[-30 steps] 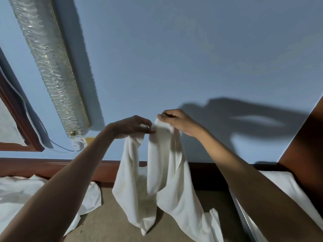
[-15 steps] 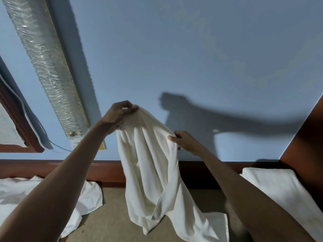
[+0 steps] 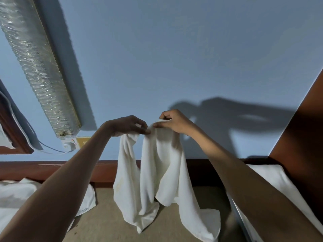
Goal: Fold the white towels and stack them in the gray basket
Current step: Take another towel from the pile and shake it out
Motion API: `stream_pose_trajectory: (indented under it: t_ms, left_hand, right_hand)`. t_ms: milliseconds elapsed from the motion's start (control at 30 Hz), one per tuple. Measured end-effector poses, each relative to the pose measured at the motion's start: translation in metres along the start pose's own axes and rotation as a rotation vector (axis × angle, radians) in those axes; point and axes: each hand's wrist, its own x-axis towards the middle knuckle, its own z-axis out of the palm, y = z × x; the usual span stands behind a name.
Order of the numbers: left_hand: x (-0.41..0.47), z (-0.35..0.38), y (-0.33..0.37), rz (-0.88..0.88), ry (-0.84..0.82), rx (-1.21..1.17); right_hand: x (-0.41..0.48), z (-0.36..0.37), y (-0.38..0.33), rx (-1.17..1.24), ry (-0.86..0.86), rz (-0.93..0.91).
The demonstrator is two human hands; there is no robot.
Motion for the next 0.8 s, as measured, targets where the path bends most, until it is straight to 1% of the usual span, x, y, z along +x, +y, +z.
stream_pose_trajectory:
  t_ms: [67,133,200,267,400,467,567,633,700,800]
  left_hand:
    - [-0.002,-0.001,0.004,0.049,0.052,-0.107]
    - [-0.002,-0.002,0.008,0.094,0.118,-0.210]
    - [0.002,0.000,0.013,0.150,0.175,-0.251]
    - [0.004,0.004,0.019,0.181,0.235,-0.281]
    - [0.006,0.001,0.017,0.154,0.414,-0.380]
    - [0.005,-0.005,0.010,0.129,0.525,-0.450]
    - [0.002,-0.015,-0.005,0.089,0.693,-0.641]
    - [-0.002,-0.018,-0.013,0.089,0.724,-0.722]
    - [-0.005,-0.018,-0.019,0.082,0.703,-0.721]
    - [-0.008,-0.016,-0.022,0.085,0.706,-0.766]
  right_hand:
    - [-0.008,-0.003,0.009,0.014,-0.002,0.030]
    - [-0.015,-0.002,0.022,-0.031,-0.039,0.066]
    - [-0.020,0.001,0.038,-0.074,-0.075,0.107]
    - [-0.027,0.003,0.050,-0.044,-0.062,0.139]
    - [-0.038,0.004,0.072,-0.102,0.001,0.176]
    - [-0.043,-0.001,0.086,-0.185,0.041,0.187]
    - [-0.054,-0.009,0.106,-0.342,0.039,0.257]
    - [-0.062,-0.012,0.120,-0.399,0.050,0.290]
    - [-0.067,-0.010,0.127,-0.437,0.041,0.287]
    - [-0.071,-0.003,0.128,-0.388,0.026,0.307]
